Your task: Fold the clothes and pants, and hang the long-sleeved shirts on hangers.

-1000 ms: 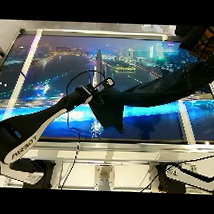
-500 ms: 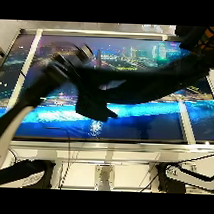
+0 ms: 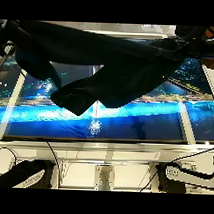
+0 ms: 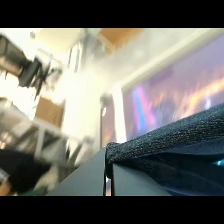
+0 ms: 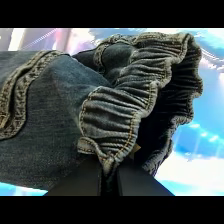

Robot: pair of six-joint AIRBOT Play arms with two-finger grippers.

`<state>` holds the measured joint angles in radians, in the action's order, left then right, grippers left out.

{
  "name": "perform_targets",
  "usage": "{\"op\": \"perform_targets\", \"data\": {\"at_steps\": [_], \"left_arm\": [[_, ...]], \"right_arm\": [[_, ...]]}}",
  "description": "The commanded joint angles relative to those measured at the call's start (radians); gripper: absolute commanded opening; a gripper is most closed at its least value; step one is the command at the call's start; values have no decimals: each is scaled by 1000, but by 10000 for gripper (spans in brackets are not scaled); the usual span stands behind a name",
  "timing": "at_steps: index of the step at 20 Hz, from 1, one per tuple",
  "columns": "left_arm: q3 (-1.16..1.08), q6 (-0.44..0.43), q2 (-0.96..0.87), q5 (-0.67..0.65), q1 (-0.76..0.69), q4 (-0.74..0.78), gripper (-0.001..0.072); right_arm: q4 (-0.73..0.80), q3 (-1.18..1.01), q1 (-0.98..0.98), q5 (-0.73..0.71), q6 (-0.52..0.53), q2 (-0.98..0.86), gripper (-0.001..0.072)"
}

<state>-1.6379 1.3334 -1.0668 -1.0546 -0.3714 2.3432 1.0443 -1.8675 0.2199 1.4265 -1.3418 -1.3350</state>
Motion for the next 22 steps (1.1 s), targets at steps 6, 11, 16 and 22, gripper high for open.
{"op": "perform_targets", "data": {"at_steps": [6,11,16,22], "left_arm": [[-19,-85,103,-372,-77,-44,19],[-19,-83,200,-567,-151,-285,19],[-17,-19,208,-794,-153,-450,19],[-16,13,164,-780,-152,-512,19]], "right_arm": [[74,-1,-14,196,4,160,19],[80,-1,-15,342,-11,293,20],[157,128,-15,406,-44,451,19],[352,529,-14,288,-45,592,20]]}}
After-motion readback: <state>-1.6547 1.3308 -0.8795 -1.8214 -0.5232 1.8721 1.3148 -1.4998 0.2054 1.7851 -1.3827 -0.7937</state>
